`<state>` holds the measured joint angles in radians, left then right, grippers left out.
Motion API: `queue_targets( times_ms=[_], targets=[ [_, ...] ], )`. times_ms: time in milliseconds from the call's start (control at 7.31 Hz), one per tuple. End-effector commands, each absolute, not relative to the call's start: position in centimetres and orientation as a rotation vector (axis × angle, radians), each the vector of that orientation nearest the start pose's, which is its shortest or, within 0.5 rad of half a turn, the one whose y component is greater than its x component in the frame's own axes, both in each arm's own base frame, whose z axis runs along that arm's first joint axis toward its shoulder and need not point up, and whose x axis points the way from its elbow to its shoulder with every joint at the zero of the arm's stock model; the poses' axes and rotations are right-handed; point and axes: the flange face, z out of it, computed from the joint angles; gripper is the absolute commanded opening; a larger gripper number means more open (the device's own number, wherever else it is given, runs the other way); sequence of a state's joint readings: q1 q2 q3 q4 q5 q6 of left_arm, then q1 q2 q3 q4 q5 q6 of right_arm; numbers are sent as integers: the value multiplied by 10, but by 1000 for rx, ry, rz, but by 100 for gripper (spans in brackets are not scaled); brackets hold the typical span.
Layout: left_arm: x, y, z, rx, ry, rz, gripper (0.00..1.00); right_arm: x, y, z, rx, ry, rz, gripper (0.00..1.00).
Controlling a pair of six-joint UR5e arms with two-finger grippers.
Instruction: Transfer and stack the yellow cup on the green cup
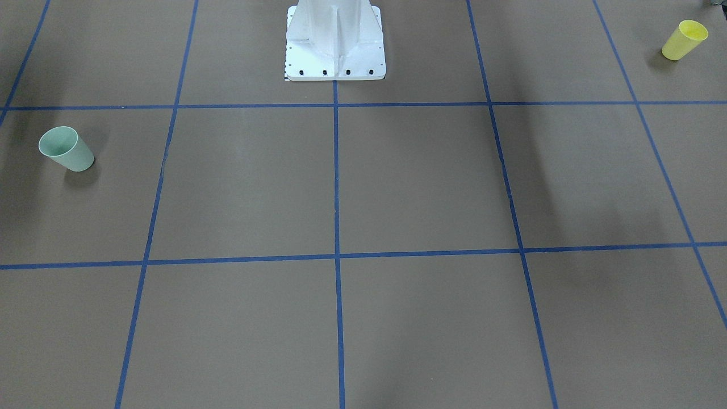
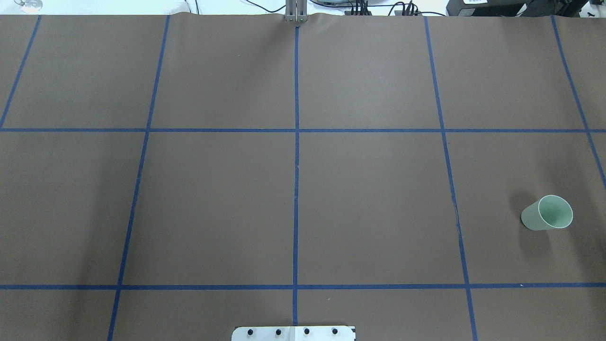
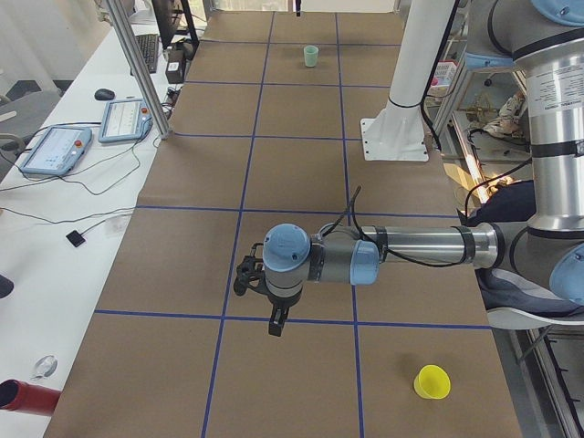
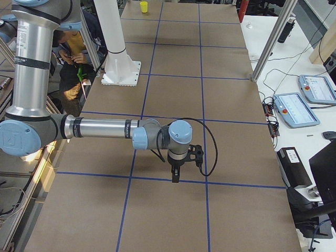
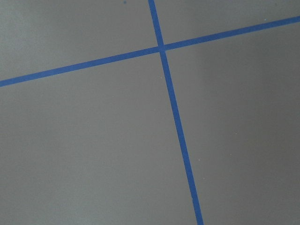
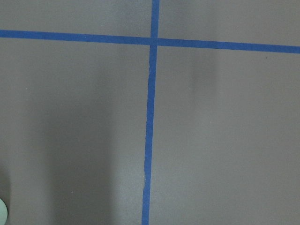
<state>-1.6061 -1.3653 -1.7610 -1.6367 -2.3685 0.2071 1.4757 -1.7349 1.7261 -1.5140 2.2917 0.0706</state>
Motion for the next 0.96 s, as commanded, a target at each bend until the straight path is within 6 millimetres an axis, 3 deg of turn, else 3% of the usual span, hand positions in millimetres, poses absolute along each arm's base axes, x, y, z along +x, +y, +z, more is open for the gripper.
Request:
queue_targets(
  times_ms=[0, 410, 684, 821],
  targets=[
    [-73, -407, 647, 145, 787, 190, 100, 27, -430, 655, -15, -722, -39, 100],
    [-73, -406, 644, 149, 785, 191, 100, 27, -430, 655, -14, -724, -41, 100],
    [-74, -411, 632, 198, 779, 205, 100, 27, -430, 655, -14, -722, -41, 100],
    [-75, -428, 611, 310, 758, 253, 100, 27, -430, 655, -12, -724, -40, 100]
  ],
)
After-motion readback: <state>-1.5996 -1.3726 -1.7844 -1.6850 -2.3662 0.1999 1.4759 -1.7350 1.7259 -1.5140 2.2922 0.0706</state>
